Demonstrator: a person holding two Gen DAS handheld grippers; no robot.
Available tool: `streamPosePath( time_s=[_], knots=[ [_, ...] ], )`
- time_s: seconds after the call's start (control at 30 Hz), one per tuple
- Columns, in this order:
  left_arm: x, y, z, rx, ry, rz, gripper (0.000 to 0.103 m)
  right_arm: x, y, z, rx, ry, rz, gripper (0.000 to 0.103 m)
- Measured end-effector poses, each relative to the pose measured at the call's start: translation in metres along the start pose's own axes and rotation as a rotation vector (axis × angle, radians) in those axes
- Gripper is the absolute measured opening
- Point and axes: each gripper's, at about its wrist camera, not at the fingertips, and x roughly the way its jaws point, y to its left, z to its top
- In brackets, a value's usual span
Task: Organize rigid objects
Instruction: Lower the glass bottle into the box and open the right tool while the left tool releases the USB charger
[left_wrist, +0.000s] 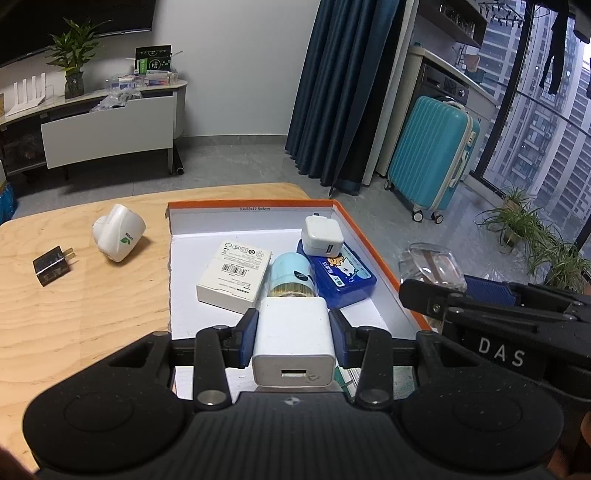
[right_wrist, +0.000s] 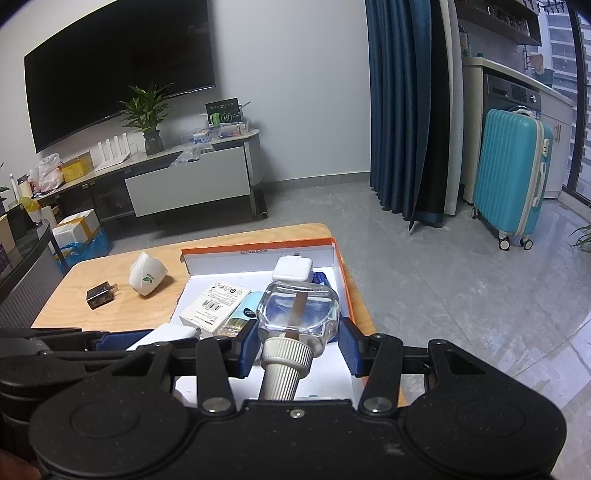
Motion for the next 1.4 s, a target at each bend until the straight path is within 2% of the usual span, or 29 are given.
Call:
streamPosePath(
  time_s=[0.67,0.73,0.77,0.8,1.03,1.13,1.23,1.33,1.4],
  knots=[
    [0.021,0.002,0.002,-0.005,0.038,-0.005,0.041,0.036,-0.014,0.004,0.039,0.061,0.024,0.059],
    [0.023,0.003,0.003,-0.006,0.042,-0.007,0.041,0.035,-0.017,0.004,0.052,0.045,0.022,0.06],
    [0.024,0.003,0.003,-0.006,0.044,-0.006,0.041,0.033,-0.019,0.005,0.064,0.034,0.035,0.067],
    [0.025,0.003,0.003,-0.006,0.045,-0.007,0.041,0.032,-0.021,0.006,0.075,0.023,0.043,0.068],
    [0.032,-0.003,0.005,0.004,0.055,-0.035,0.041,0.016,-0.028,0.011,0.086,-0.03,0.001,0.068],
    [0.037,-0.007,0.006,0.009,0.065,-0.085,0.041,0.012,-0.031,0.011,0.093,-0.037,-0.018,0.068],
    [0.033,-0.008,0.008,0.014,0.043,-0.087,0.066,0.009,-0.031,0.01,0.099,-0.04,-0.018,0.068],
    [0.028,-0.004,0.011,0.006,0.028,-0.067,0.067,0.004,-0.028,0.011,0.093,-0.046,-0.012,0.068],
    [0.023,0.001,0.012,-0.009,0.026,-0.05,0.072,0.002,-0.024,0.011,0.084,-0.048,-0.008,0.069]
  ],
)
